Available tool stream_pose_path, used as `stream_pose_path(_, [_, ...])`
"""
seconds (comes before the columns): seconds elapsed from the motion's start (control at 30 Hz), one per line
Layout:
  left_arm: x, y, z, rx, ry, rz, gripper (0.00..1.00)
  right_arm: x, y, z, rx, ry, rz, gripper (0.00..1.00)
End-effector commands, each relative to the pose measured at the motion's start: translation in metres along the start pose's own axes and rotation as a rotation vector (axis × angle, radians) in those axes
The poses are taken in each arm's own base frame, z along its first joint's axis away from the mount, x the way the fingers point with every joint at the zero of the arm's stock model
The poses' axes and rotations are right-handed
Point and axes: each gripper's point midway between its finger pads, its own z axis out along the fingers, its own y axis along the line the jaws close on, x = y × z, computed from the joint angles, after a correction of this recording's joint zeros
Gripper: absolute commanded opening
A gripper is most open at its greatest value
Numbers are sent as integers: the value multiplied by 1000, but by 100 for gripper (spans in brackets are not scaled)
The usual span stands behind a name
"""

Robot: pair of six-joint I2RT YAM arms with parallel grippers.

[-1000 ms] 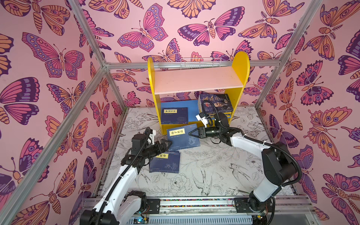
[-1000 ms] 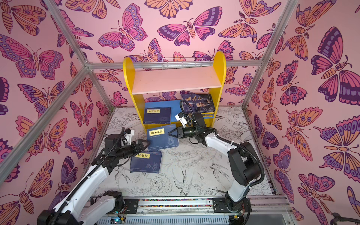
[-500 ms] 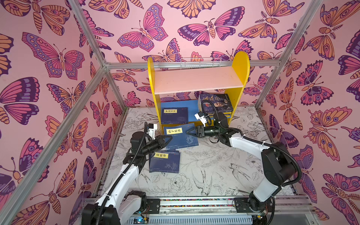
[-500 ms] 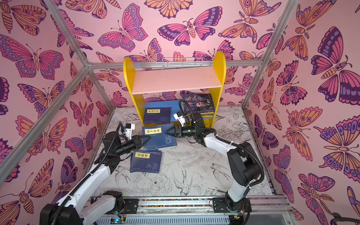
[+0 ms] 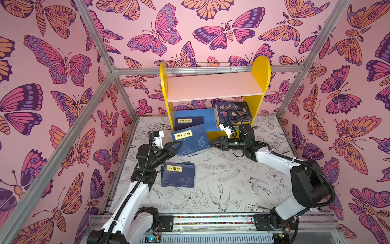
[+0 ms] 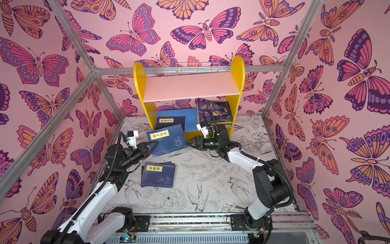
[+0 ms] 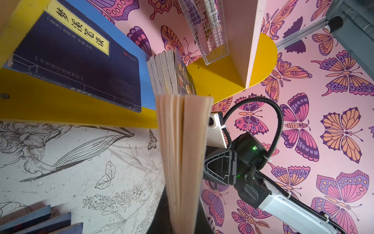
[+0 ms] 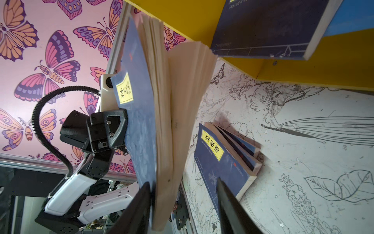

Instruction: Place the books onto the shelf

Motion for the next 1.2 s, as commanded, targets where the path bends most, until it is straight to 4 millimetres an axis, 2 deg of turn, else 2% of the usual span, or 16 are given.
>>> stream_pose_path(0.0, [-11, -14, -2, 57, -45, 34, 0, -2, 20, 5, -78, 9, -26, 42])
stream_pose_path(0.17, [-10, -10, 0, 46, -44, 28, 0, -3, 36, 14, -128, 30, -54, 26])
stream_pose_path(0.27, [-9, 0, 0, 12, -51, 13, 0, -7, 43, 14, -143, 12, -72, 7])
stream_pose_path(0.3, [-10, 6, 0, -18, -61, 4, 3, -10, 45, 13, -138, -3, -80, 3])
stream_pose_path(0.37, [-13, 26, -6, -128, -99, -16, 23, -18, 47, 10, -124, -45, -101, 0])
stream_pose_path(0.4, [-15, 42, -13, -232, -136, -31, 38, -24, 45, 10, -110, -78, -99, 0])
stream_pose_path(0.43, [-18, 63, -27, -367, -181, -52, 50, -32, 45, 9, -101, -114, -102, 0])
stream_pose_path(0.5, [-21, 95, -63, -617, -277, -85, 62, -46, 44, 8, -84, -180, -96, 0])
stream_pose_path(0.53, [-20, 110, -86, -746, -323, -107, 64, -54, 45, 7, -81, -212, -98, 0])
stream_pose_path(0.6, [-15, 124, -120, -914, -365, -113, 64, -69, 42, 6, -53, -282, -93, 0])
stream_pose_path(0.63, [-12, 129, -133, -978, -373, -118, 64, -75, 41, 5, -43, -316, -103, 0])
stream_pose_path(0.7, [-6, 135, -147, -1049, -365, -127, 64, -89, 33, 4, 2, -376, -98, 0])
stream_pose_path(0.77, [0, 138, -152, -1084, -343, -133, 64, -99, 23, 8, 47, -395, -88, 0])
stream_pose_path(0.93, [3, 140, -151, -1085, -328, -150, 64, -120, -7, 18, 186, -434, -66, 0])
stream_pose_path(1.0, [2, 140, -150, -1084, -325, -150, 64, -123, -19, 24, 229, -428, -46, 0])
stream_pose_path(1.17, [1, 140, -148, -1087, -311, -144, 64, -120, -26, 48, 227, -364, -30, 0])
